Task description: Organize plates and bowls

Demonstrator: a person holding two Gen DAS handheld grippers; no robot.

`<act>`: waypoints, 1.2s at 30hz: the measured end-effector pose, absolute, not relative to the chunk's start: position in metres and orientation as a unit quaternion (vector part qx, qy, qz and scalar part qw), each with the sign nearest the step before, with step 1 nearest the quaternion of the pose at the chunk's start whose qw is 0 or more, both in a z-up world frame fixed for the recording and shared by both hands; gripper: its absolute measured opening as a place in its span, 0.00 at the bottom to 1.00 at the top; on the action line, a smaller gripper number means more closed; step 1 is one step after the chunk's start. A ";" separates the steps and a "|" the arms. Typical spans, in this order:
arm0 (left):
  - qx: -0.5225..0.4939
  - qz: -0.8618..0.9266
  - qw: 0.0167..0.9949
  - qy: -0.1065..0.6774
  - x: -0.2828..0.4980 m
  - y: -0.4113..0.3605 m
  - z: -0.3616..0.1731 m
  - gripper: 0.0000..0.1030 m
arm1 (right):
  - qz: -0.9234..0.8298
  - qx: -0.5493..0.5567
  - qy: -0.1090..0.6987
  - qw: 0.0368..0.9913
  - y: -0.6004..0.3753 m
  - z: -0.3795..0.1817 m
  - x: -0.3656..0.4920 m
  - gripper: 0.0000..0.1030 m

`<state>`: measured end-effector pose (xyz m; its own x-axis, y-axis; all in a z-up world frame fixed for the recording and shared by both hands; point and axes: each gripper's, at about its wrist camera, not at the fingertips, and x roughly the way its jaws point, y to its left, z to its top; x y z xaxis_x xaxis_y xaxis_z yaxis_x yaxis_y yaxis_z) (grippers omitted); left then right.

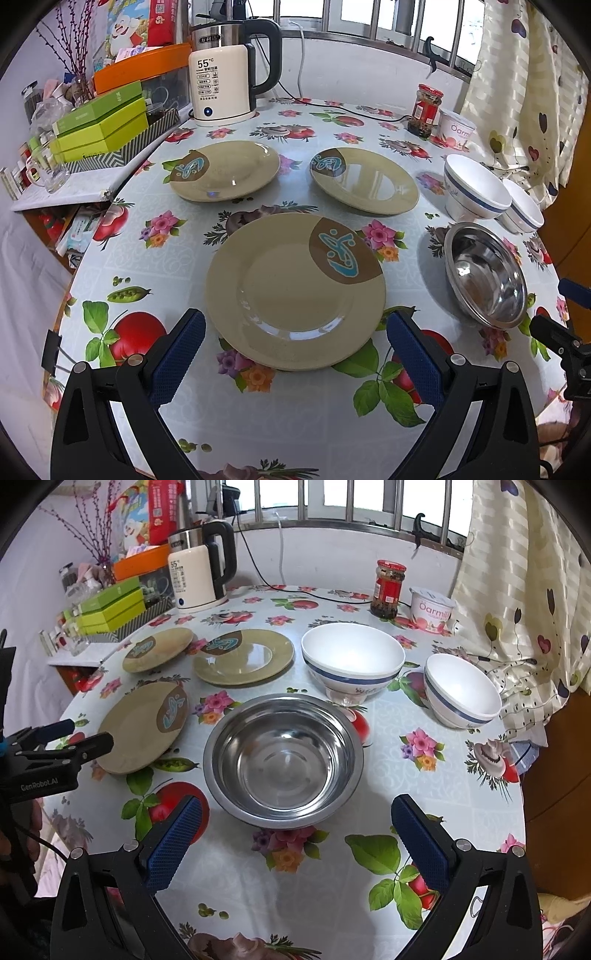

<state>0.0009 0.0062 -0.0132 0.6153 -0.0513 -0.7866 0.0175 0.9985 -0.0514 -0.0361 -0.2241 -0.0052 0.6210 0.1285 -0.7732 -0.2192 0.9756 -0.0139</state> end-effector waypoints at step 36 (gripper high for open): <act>-0.019 -0.019 0.898 0.439 0.000 0.006 -0.014 0.96 | 0.096 -0.053 0.426 0.898 -0.225 -0.006 -0.036 1.00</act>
